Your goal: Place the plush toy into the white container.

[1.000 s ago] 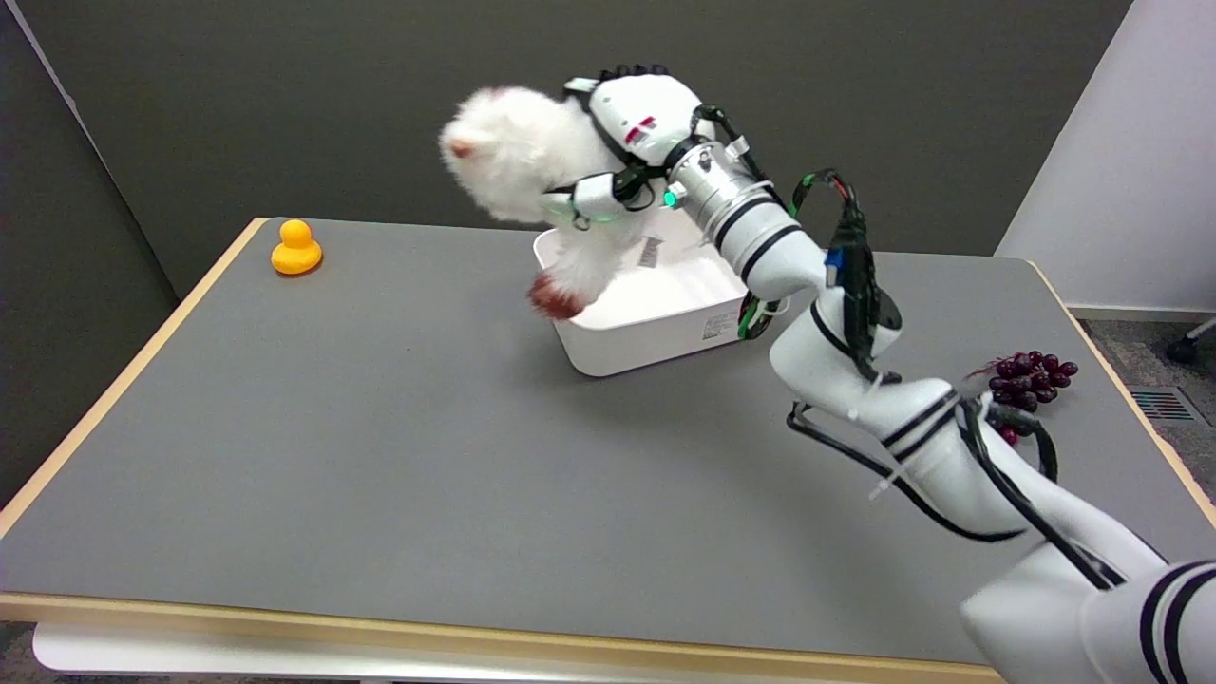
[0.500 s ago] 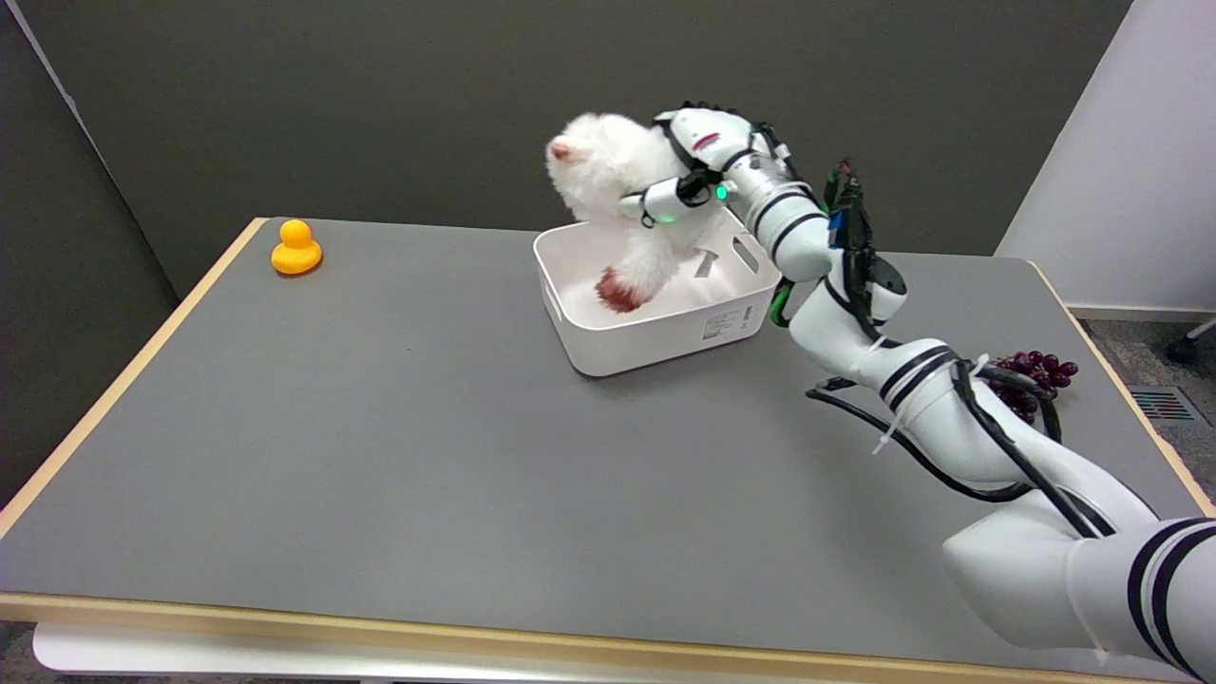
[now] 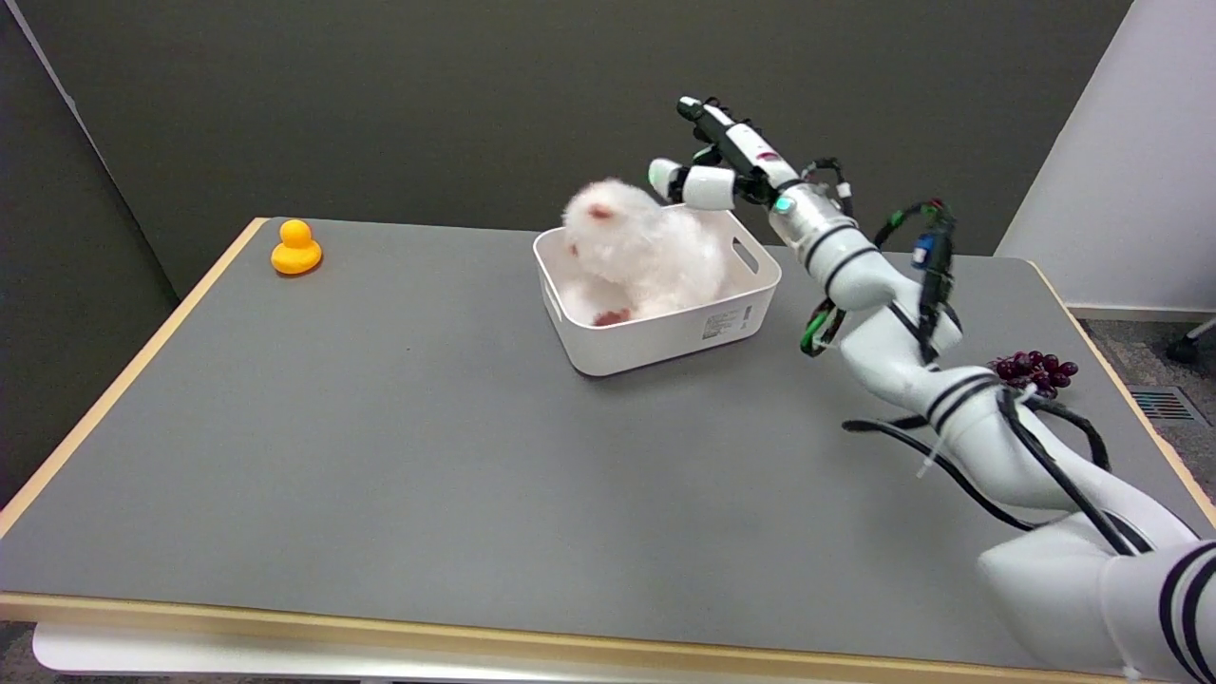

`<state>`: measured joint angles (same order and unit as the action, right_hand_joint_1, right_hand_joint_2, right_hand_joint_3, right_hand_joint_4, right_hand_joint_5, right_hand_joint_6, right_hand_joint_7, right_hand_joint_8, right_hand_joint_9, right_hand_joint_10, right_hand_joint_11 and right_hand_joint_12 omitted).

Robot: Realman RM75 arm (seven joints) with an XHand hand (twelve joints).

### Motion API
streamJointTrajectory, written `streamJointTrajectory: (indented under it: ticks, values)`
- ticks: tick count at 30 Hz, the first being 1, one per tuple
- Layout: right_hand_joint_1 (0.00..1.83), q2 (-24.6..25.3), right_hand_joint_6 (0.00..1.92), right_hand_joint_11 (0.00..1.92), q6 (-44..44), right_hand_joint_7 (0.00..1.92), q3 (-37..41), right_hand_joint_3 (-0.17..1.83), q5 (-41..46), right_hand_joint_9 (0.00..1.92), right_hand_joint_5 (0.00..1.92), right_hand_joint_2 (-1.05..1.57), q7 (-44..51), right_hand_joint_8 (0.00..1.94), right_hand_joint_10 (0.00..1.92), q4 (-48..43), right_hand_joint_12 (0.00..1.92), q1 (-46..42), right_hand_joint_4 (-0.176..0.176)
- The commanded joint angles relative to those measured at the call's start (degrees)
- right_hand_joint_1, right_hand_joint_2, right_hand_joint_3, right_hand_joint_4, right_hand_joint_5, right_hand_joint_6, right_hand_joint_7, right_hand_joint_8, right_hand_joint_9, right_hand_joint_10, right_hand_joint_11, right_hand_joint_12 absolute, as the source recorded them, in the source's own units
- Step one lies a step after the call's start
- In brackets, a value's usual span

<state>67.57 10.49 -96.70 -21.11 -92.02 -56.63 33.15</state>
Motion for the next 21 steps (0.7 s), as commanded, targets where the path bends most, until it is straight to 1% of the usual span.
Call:
streamJointTrajectory:
  ticks: [1,3,4,6,7,8,10,11,12,14,16,19,21]
  values:
    - [0.41,-7.52,0.14,0.0,25.93,0.0,1.99,0.89,32.94,0.0,0.01,0.59,-8.06,0.0,0.22,-5.38,1.03,-16.17,-0.025]
    - [0.43,-7.58,0.09,0.0,28.33,0.0,2.51,0.9,33.09,0.0,0.01,0.58,-8.06,0.0,0.06,-5.43,0.91,-16.87,-0.033]
    - [0.43,-7.58,0.08,0.0,29.34,0.0,2.76,0.89,33.75,0.0,0.01,0.58,-8.06,0.0,0.01,-5.33,0.88,-17.1,-0.032]
    - [0.42,-7.58,0.08,0.0,32.84,0.0,3.09,0.89,38.38,0.0,0.01,0.58,-8.06,0.0,0.0,-4.94,0.84,-17.88,-0.024]
    - [0.43,-7.58,0.09,0.0,34.46,0.0,3.09,0.89,40.35,0.0,0.0,0.58,-8.06,0.0,0.0,-4.74,0.74,-18.08,-0.019]
    - [0.44,-7.56,0.09,0.0,36.73,0.0,3.09,0.88,44.56,0.0,0.0,0.58,-8.06,0.0,0.0,-4.55,0.67,-18.55,-0.015]
    - [0.43,-7.5,0.09,0.0,40.03,0.0,3.09,0.76,51.82,0.0,0.0,0.63,-8.06,0.0,0.0,-4.47,0.65,-19.33,-0.013]
    - [0.43,-7.51,0.09,0.0,41.68,0.0,3.13,0.79,56.26,0.0,0.0,0.63,-8.06,0.0,0.0,-4.39,0.64,-19.85,-0.012]
    - [0.41,-7.59,0.08,0.0,42.9,0.0,3.27,0.9,60.1,0.0,0.0,0.61,-8.06,0.0,0.0,-4.32,0.63,-20.46,-0.009]
    - [0.4,-8.14,0.08,0.0,44.68,0.0,3.53,0.92,64.7,0.0,0.0,0.62,-8.06,0.0,0.0,-3.93,0.63,-21.43,-0.007]
    - [0.41,-9.08,0.08,0.0,46.27,0.0,3.81,0.93,66.96,0.0,0.01,0.63,-8.06,0.0,0.02,-2.82,0.62,-22.7,-0.009]
    - [0.39,-10.69,0.13,0.0,48.3,0.0,3.63,0.92,67.71,0.0,0.0,0.63,-8.11,0.0,0.09,-0.12,0.63,-24.43,0.007]
    - [0.39,-11.34,0.14,0.0,49.23,0.0,3.49,0.92,67.93,0.0,0.0,0.63,-8.53,0.0,0.11,0.89,0.62,-25.21,0.008]
